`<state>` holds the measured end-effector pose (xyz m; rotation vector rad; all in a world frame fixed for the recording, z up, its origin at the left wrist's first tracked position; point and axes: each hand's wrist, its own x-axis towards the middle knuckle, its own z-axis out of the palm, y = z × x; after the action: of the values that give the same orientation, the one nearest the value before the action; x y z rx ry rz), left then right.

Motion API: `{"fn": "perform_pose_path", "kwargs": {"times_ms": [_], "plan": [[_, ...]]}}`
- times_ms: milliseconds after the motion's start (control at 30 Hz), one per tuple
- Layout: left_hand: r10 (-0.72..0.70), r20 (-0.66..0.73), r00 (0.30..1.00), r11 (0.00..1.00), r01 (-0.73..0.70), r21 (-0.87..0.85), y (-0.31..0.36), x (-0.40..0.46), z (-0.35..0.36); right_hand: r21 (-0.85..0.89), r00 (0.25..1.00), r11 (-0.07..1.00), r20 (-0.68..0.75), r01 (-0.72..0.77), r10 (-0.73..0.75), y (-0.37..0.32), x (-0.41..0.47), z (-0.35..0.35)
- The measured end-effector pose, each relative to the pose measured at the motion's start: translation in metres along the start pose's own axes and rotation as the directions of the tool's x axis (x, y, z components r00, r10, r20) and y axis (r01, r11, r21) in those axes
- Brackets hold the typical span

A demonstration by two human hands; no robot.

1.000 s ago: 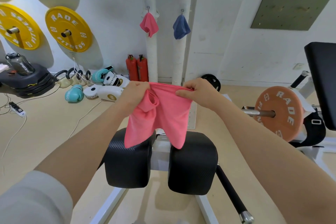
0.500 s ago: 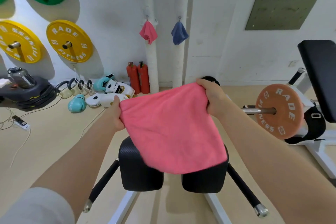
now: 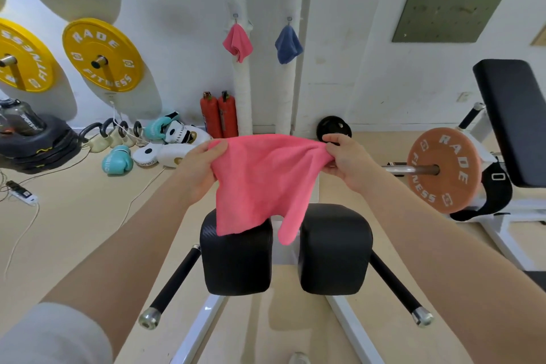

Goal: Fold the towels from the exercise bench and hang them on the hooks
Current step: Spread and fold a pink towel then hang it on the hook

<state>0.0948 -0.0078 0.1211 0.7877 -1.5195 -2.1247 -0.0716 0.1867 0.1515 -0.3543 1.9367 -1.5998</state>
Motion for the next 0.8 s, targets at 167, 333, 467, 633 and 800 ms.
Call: {"fn": "perform_pose_path", "kwargs": {"times_ms": [167,333,467,633,800], "plan": [[0.057,0.147,0.987,0.993,-0.072,0.097,0.007,-0.016,-0.005,-0.622,0.966,0.762,-0.035,0.18,-0.257,0.01,0.003,-0.009],[-0.181,0.71,0.681,0.977,0.04,0.21,0.026,-0.053,0.002,-0.722,0.904,0.669,-0.148,0.179,-0.402,0.016,0.001,-0.006],[-0.137,0.682,0.718,0.929,-0.145,0.34,0.029,-0.065,0.018,-0.309,0.922,0.869,0.126,0.386,-0.365,0.004,-0.024,0.023],[0.167,0.495,0.853,0.844,-0.383,0.376,0.024,-0.072,0.022,-0.164,0.753,0.818,0.519,0.552,-0.405,-0.003,-0.048,0.049],[0.176,0.532,0.829,0.684,-0.491,0.539,0.026,-0.075,0.019,-0.243,0.711,0.756,0.591,0.608,-0.382,-0.009,-0.051,0.054]]}}
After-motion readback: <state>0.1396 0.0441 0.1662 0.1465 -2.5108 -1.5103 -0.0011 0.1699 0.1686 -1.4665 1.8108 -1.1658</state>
